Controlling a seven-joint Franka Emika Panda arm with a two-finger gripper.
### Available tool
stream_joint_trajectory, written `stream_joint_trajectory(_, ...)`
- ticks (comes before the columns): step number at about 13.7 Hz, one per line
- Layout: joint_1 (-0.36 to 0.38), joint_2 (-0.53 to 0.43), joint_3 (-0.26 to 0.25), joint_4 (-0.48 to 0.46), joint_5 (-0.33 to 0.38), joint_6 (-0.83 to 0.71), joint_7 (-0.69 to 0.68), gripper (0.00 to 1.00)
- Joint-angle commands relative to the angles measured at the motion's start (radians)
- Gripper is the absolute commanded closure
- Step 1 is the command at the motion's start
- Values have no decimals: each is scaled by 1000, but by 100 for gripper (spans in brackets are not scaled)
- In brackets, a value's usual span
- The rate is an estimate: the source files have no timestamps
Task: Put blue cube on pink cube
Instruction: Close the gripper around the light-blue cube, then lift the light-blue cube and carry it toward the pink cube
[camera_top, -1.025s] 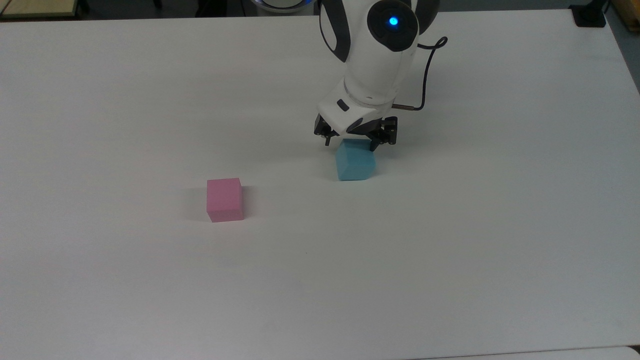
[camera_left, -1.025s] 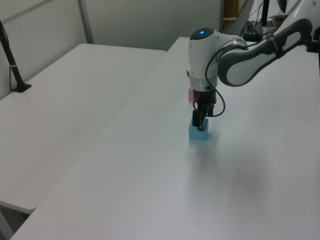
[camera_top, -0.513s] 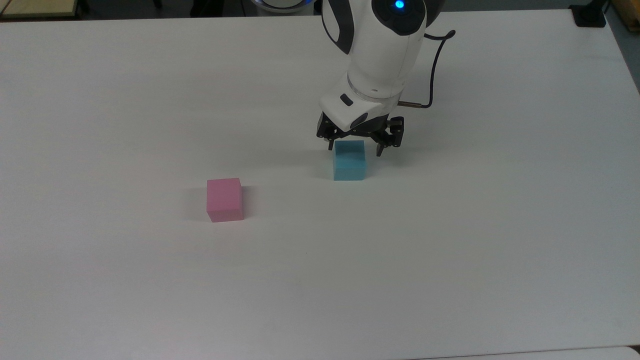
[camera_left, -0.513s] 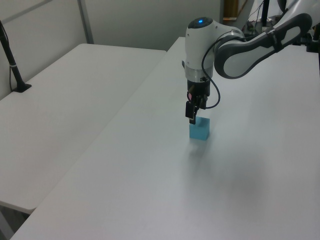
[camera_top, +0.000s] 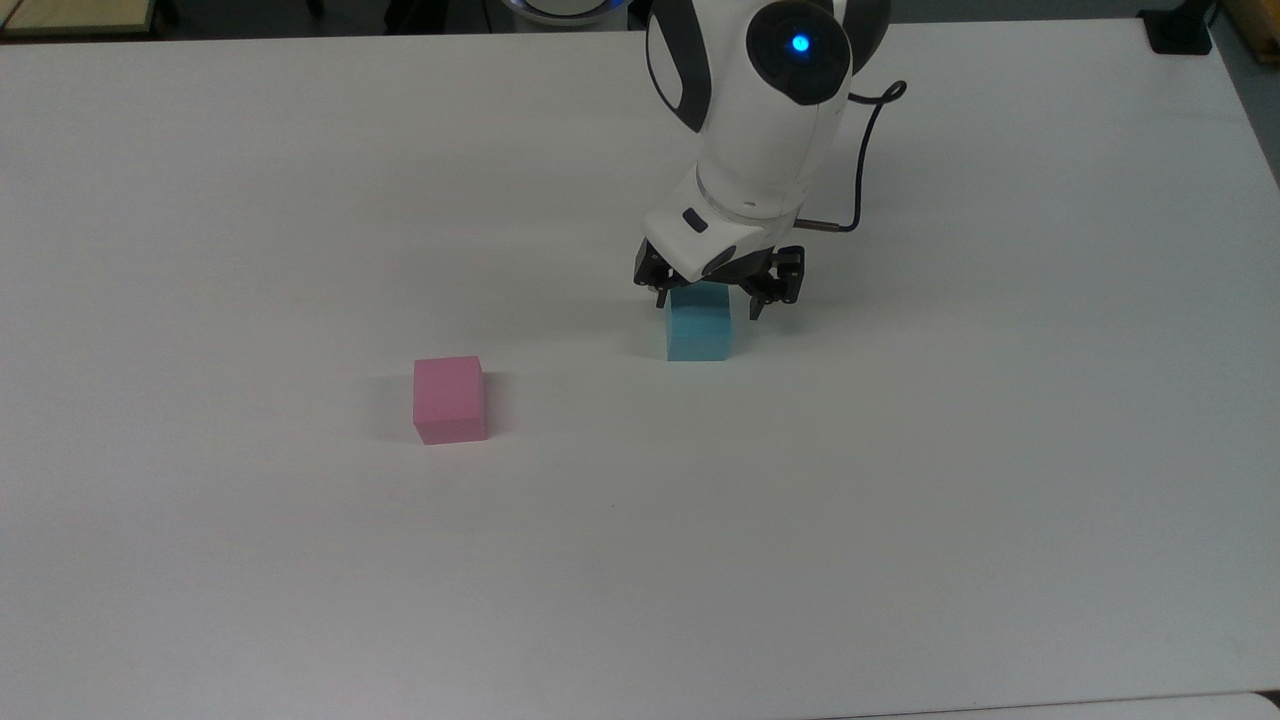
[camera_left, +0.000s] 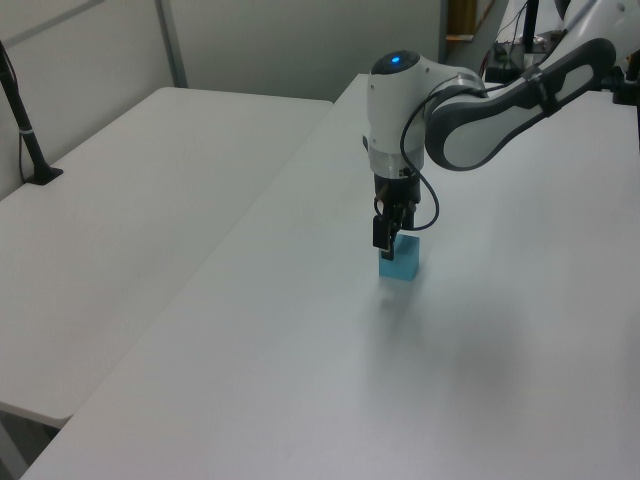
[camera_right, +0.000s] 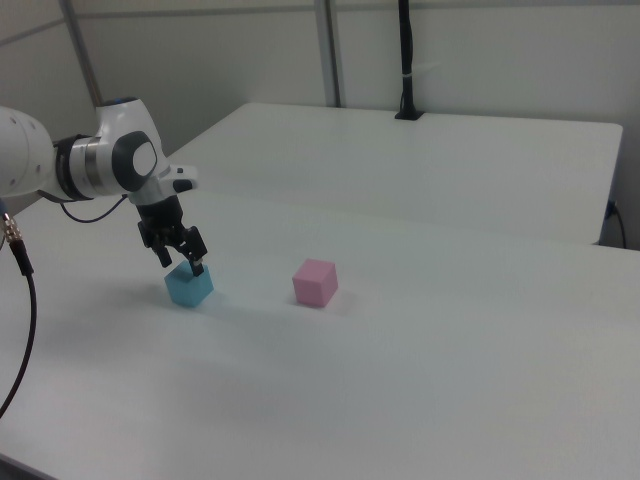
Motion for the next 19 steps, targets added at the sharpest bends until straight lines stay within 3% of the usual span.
stream_joint_trajectory(1, 13, 8, -5, -2, -50, -19, 26, 0)
stream_joint_trajectory(3, 10, 8, -5, -7, -61, -19, 26, 1)
stream_joint_trajectory(4, 12, 10, -5, -8, -61, -19, 26, 6)
stream_joint_trajectory(5, 13, 10, -5, -14, -61, -19, 27, 21)
stream_joint_trajectory(6, 13, 10, -5, -16, -58, -19, 27, 47)
stream_joint_trajectory(8, 13, 4, -5, -11, -52, -22, 29, 58)
stream_joint_trajectory(13, -11, -93, -3, -10, -41, -47, 13, 58)
stream_joint_trajectory(16, -49, -164, -5, -8, 14, -80, 4, 58)
stream_joint_trajectory(19, -80, -217, -11, 35, 17, -193, -103, 58)
